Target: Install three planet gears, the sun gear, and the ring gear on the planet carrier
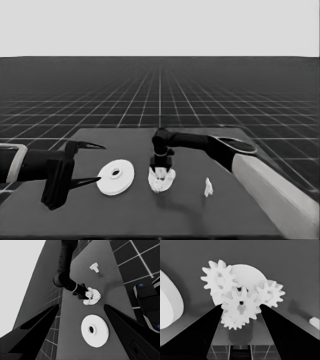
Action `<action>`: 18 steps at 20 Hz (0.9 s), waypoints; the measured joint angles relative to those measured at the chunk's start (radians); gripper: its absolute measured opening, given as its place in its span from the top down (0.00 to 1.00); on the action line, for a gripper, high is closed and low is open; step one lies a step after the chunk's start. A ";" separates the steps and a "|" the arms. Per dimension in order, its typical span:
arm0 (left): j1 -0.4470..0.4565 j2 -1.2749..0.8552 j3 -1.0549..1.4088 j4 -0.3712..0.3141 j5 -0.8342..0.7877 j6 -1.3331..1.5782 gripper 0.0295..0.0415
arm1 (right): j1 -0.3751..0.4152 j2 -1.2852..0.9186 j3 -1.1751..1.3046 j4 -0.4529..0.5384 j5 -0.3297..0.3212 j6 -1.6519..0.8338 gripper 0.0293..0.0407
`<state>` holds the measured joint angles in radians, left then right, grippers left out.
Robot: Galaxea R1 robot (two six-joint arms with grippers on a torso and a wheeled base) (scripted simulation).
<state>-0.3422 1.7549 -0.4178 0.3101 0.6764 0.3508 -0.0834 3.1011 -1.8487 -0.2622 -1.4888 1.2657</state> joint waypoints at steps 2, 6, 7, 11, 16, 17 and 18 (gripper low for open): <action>0.000 0.000 0.000 0.000 0.000 0.000 0.25 | -0.001 0.000 -0.001 -0.001 0.001 0.000 0.86; 0.000 0.000 0.000 0.000 0.000 0.000 0.25 | -0.010 0.000 -0.001 -0.001 0.001 0.028 0.86; 0.000 0.000 0.000 0.000 0.000 0.000 0.25 | -0.010 0.000 -0.001 -0.001 0.001 0.038 0.86; 0.000 0.000 0.000 0.000 0.000 0.000 0.25 | -0.016 -0.001 -0.002 -0.001 0.001 0.079 0.86; 0.000 0.000 0.000 0.000 0.000 0.000 0.25 | -0.017 -0.001 -0.002 -0.001 0.001 0.131 0.86; 0.000 0.000 0.000 0.000 0.000 0.000 0.25 | -0.017 -0.001 -0.002 -0.001 0.001 0.141 0.86; 0.000 0.000 0.000 0.000 0.000 0.000 0.25 | -0.017 -0.001 -0.002 -0.001 0.001 0.152 0.86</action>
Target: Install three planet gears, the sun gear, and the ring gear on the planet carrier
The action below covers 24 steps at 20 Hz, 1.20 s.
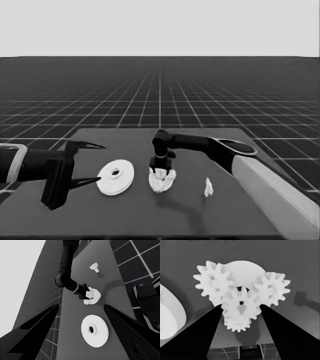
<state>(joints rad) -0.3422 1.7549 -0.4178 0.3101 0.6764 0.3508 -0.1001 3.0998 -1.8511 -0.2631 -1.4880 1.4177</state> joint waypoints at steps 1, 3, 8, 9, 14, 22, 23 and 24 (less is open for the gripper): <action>0.000 0.000 0.000 0.000 0.000 0.000 0.25 | 0.000 0.000 0.000 0.000 0.000 0.010 0.86; 0.000 0.000 0.000 0.000 0.000 0.000 0.25 | 0.000 0.000 0.000 0.000 0.000 0.031 0.86; 0.000 0.000 0.000 0.000 0.000 0.000 0.25 | 0.000 0.000 0.000 0.000 0.000 0.084 0.86; 0.000 0.000 0.000 0.000 0.000 0.000 0.25 | 0.000 0.000 0.000 0.000 0.000 0.094 0.86; 0.000 0.000 0.000 0.000 0.000 0.000 0.25 | 0.000 0.000 0.000 0.000 0.000 0.147 0.86; 0.000 0.000 0.000 0.000 0.000 0.000 0.25 | 0.000 0.000 0.000 0.000 0.000 0.230 0.86; 0.000 0.000 0.000 0.000 0.000 0.000 0.25 | 0.000 0.000 0.000 0.000 0.000 0.241 0.86; 0.000 0.000 0.000 0.000 0.000 0.000 0.25 | 0.000 0.000 0.000 0.000 0.000 0.251 0.86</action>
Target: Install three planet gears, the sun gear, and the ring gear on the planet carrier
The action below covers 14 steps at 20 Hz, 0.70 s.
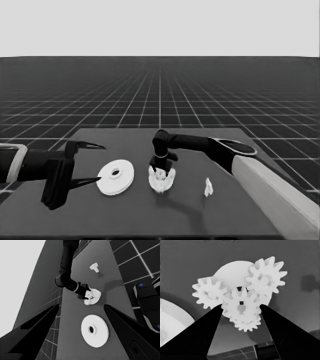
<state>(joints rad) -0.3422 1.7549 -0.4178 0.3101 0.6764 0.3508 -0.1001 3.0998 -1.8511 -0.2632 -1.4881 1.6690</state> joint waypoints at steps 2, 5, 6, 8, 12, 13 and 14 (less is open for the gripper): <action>0.000 0.000 0.000 0.000 0.000 0.000 0.25 | 0.000 0.000 0.000 0.000 0.000 0.021 0.86; 0.000 0.000 0.000 0.000 0.000 0.000 0.25 | 0.000 0.000 0.000 0.000 0.000 0.052 0.86; 0.000 0.000 0.000 0.000 0.000 0.000 0.25 | 0.000 0.000 0.000 0.000 0.000 0.063 0.86; 0.000 0.000 0.000 0.000 0.000 0.000 0.25 | 0.000 0.000 0.000 0.000 0.000 0.084 0.86; 0.000 0.000 0.000 0.000 0.000 0.000 0.25 | 0.000 0.000 0.000 0.000 0.000 0.126 0.86; 0.000 0.000 0.000 0.000 0.000 0.000 0.25 | 0.000 0.000 0.000 0.000 0.000 0.136 0.86; 0.000 0.000 0.000 0.000 0.000 0.000 0.25 | 0.000 0.000 0.000 0.000 0.000 0.147 0.86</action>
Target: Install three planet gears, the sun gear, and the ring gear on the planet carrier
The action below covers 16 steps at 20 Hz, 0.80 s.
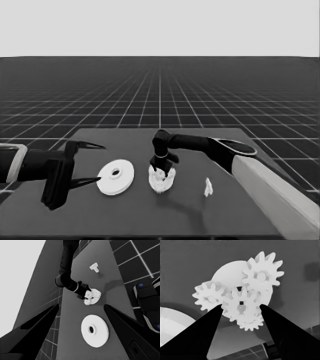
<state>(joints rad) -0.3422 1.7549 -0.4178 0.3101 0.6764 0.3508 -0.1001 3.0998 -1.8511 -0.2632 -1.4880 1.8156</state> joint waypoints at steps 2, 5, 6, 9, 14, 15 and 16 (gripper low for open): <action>0.000 0.000 0.000 0.000 0.000 0.000 0.25 | 0.000 0.000 0.000 0.000 0.000 0.021 0.86; 0.000 0.000 0.000 0.000 0.000 0.000 0.25 | 0.000 0.000 0.000 0.000 0.000 0.052 0.86; 0.000 0.000 0.000 0.000 0.000 0.000 0.25 | 0.000 0.000 0.000 0.000 0.000 0.063 0.86; 0.000 0.000 0.000 0.000 0.000 0.000 0.25 | 0.000 0.000 0.000 0.000 0.000 0.094 0.86; 0.000 0.000 0.000 0.000 0.000 0.000 0.25 | 0.000 0.000 0.000 0.000 0.000 0.147 0.86; 0.000 0.000 0.000 0.000 0.000 0.000 0.25 | 0.000 0.000 0.000 0.000 0.000 0.157 0.86; 0.000 0.000 0.000 0.000 0.000 0.000 0.25 | 0.000 0.000 0.000 0.000 0.000 0.168 0.86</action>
<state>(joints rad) -0.3422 1.7549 -0.4178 0.3101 0.6764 0.3508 -0.1001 3.0998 -1.8511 -0.2633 -1.4880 1.9831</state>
